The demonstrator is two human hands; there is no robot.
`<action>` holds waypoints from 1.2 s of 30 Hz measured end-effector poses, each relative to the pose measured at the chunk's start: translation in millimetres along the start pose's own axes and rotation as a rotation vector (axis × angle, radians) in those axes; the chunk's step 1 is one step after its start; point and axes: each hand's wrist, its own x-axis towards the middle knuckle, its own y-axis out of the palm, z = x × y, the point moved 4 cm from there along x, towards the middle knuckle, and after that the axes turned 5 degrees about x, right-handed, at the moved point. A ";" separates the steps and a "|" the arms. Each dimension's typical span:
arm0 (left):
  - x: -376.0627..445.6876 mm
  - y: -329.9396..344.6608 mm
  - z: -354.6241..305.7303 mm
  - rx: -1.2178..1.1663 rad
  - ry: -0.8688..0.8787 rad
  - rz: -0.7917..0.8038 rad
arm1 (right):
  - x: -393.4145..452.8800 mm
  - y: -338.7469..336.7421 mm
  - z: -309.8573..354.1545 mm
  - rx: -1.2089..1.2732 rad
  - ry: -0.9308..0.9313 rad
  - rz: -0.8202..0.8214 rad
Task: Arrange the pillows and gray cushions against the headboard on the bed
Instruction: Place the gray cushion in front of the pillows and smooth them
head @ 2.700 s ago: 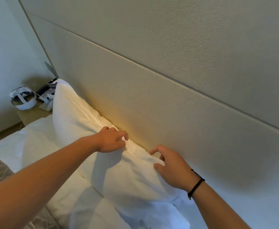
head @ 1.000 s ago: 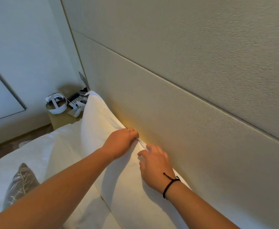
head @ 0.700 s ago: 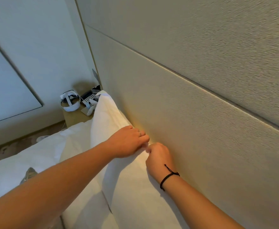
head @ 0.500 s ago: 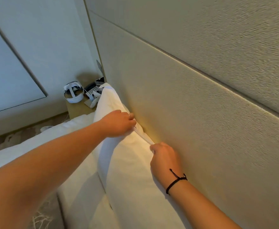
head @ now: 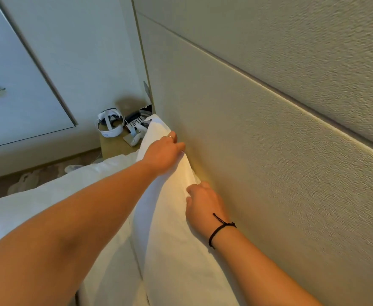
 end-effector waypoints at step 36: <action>74.3 34.4 124.8 -0.010 -0.187 0.266 | 56.0 3.2 0.8 -0.040 0.064 -0.024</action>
